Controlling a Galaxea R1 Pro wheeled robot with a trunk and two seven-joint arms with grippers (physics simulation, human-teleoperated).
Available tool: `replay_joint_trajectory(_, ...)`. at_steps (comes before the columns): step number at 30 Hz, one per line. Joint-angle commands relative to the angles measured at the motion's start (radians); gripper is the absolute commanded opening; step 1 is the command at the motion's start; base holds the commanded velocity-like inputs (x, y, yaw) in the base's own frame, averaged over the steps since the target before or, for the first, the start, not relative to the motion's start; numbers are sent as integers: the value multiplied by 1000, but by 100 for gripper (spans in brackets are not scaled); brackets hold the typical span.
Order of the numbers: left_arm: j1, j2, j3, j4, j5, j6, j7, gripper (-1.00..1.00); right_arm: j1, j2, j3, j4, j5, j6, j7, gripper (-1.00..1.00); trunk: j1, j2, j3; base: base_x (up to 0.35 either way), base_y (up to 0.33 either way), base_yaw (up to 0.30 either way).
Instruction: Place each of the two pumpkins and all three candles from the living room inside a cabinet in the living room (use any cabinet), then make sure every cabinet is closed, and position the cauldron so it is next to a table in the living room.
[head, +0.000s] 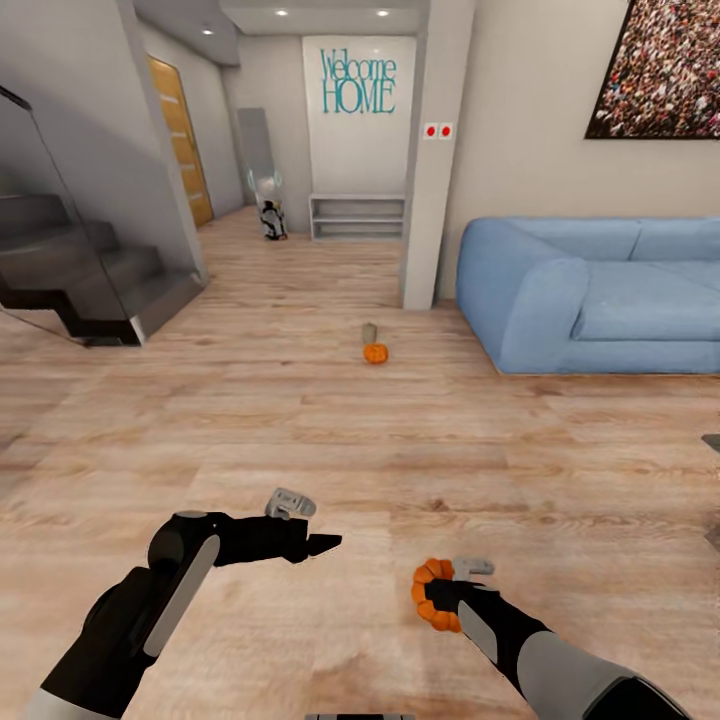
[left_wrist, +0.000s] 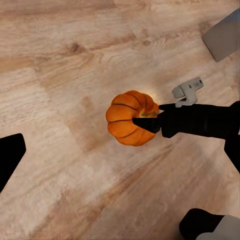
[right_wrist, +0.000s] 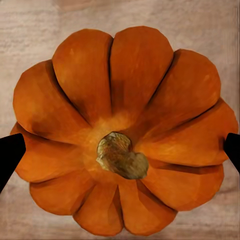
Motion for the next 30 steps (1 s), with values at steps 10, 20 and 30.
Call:
replay_joint_trajectory(10, 0, 1, 0, 0, 0, 4, -2, 100, -1, 0, 8, -2, -6, 5, -6, -100, 0, 0, 3, 317, 116, -228)
replay_joint_trajectory(20, 0, 2, 0, -3, 5, 5, -10, 100, -1, 0, 9, -2, -6, 5, -6, -100, 0, 0, 3, 210, 68, -25)
replay_joint_trajectory(30, -1, 0, 0, 0, 0, 8, 1, 100, -1, 0, 9, -2, -6, 5, -6, -100, -4, 2, 41, 12, 3, -1)
